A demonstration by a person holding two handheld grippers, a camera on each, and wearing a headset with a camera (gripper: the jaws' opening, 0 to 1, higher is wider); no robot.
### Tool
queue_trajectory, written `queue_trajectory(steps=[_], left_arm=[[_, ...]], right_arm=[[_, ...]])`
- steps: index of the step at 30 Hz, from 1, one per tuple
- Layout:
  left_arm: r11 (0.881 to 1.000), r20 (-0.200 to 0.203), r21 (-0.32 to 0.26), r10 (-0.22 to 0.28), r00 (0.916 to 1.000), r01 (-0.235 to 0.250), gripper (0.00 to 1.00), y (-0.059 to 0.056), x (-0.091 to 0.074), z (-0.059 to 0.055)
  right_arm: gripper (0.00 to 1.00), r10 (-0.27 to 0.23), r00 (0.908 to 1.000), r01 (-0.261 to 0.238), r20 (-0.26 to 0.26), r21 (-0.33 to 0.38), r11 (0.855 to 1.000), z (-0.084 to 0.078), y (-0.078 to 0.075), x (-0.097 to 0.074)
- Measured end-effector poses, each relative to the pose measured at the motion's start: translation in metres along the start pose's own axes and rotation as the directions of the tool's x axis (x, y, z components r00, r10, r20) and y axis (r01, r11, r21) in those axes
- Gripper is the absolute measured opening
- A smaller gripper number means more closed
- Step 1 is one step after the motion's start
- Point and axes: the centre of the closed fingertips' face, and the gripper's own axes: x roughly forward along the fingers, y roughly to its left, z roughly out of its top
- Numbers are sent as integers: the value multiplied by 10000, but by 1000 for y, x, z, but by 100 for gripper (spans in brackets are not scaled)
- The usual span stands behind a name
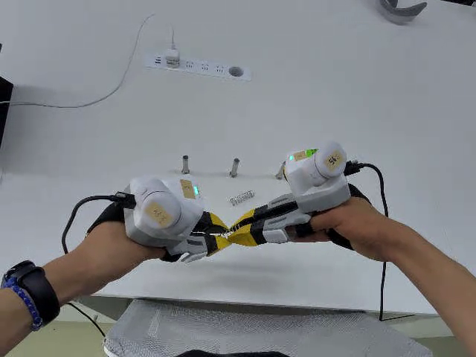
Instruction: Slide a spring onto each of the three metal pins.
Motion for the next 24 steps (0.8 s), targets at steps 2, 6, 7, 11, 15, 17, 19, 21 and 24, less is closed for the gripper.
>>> queue_trajectory(steps=[2,6,7,11,15,17,19,21,24], left_arm=[[9997,-140,-216,136,9998,-139,13,3,0,-7],[9970,-162,-686,357,9992,-367,20,9,-4,-17],[9943,-149,-940,496,9987,-508,22,12,-6,-22],[9886,-288,-1268,785,9965,-816,26,21,-12,-36],[9757,-286,-1839,1161,9928,-1194,29,31,-21,-49],[9659,-289,-2145,1424,9894,-1452,30,36,-26,-54],[9584,-256,-2380,1558,9875,-1574,31,40,-29,-58],[9485,-244,-2624,1771,9839,-1772,32,45,-33,-61],[9388,-349,-2792,1999,9792,-2016,34,52,-39,-67]], right_arm=[[12,-42,10000,42,41,-36,10000,1,0,2],[12,-203,9997,203,134,8,9998,4,-2,3],[12,-273,9995,272,126,26,9996,3,-4,3],[12,-367,9992,364,154,162,9992,4,-6,3],[12,-454,9987,452,216,89,9989,7,-7,1],[12,-521,9984,519,233,82,9986,7,-10,0],[12,-608,9979,605,228,120,9981,6,-12,0],[12,-798,9966,795,200,144,9967,5,-18,-1],[12,-965,9953,964,74,153,9952,1,-24,-1]])
